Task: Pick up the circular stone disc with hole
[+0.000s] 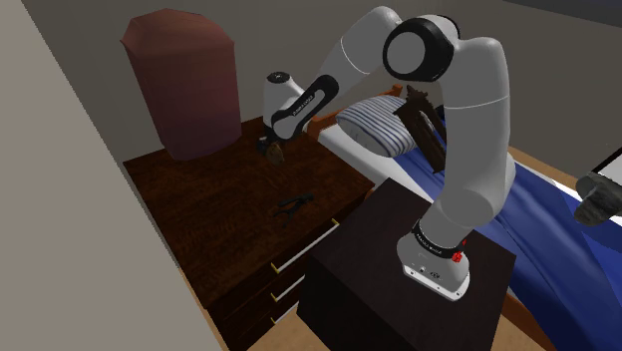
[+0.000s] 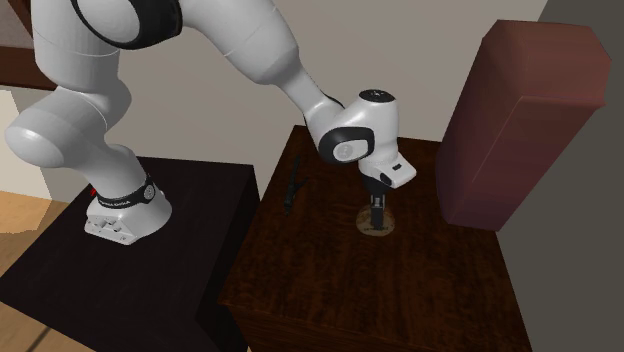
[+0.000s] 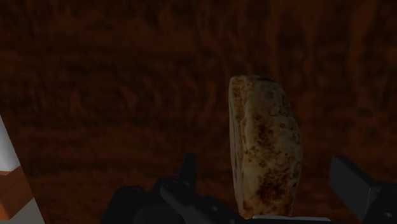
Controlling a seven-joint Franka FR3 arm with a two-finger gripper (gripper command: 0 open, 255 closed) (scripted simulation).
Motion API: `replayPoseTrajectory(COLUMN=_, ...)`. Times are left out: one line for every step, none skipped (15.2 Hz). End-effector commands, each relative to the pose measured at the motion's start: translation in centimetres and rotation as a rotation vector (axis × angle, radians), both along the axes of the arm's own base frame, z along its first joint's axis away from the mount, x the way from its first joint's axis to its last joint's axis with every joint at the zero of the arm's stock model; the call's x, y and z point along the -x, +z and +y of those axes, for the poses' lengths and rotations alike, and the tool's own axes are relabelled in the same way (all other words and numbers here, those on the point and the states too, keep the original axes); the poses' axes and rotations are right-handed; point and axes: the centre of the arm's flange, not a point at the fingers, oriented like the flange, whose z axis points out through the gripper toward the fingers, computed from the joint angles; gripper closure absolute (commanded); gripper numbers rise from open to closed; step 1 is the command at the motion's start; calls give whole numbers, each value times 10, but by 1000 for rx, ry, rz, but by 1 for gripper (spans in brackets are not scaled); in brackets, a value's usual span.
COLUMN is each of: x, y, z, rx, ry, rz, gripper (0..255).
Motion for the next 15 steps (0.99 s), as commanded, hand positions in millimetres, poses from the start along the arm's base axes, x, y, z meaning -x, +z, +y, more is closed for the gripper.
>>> replayPoseTrajectory(x=0, y=-3, z=-1, rx=0, ry=0, rz=-1, gripper=0)
replayPoseTrajectory(x=0, y=-3, z=-1, rx=0, ry=0, rz=-1, gripper=255)
replayPoseTrajectory(x=0, y=-3, z=-1, rx=0, ry=0, rz=-1, gripper=255)
replayPoseTrajectory(x=0, y=-3, z=-1, rx=0, ry=0, rz=-1, gripper=255)
replayPoseTrajectory(x=0, y=-3, z=-1, rx=0, ry=0, rz=-1, gripper=255)
replayPoseTrajectory(x=0, y=-3, z=-1, rx=0, ry=0, rz=-1, gripper=255)
replayPoseTrajectory(x=0, y=-3, z=-1, rx=0, ry=0, rz=-1, gripper=255)
replayPoseTrajectory(x=0, y=-3, z=-1, rx=0, ry=0, rz=-1, gripper=255)
replayPoseTrajectory(x=0, y=-3, z=-1, rx=0, ry=0, rz=-1, gripper=255)
replayPoseTrajectory(x=0, y=-3, z=-1, rx=0, ry=0, rz=-1, gripper=255)
replayPoseTrajectory(x=0, y=-3, z=-1, rx=0, ry=0, rz=-1, gripper=255)
replayPoseTrajectory(x=0, y=3, z=-1, rx=0, ry=0, rz=-1, gripper=255)
replayPoseTrajectory(x=0, y=8, z=-1, rx=0, ry=0, rz=-1, gripper=255)
replayPoseTrajectory(x=0, y=13, z=-1, rx=0, ry=0, rz=-1, gripper=255)
replayPoseTrajectory(x=0, y=18, z=-1, rx=0, ry=0, rz=-1, gripper=255)
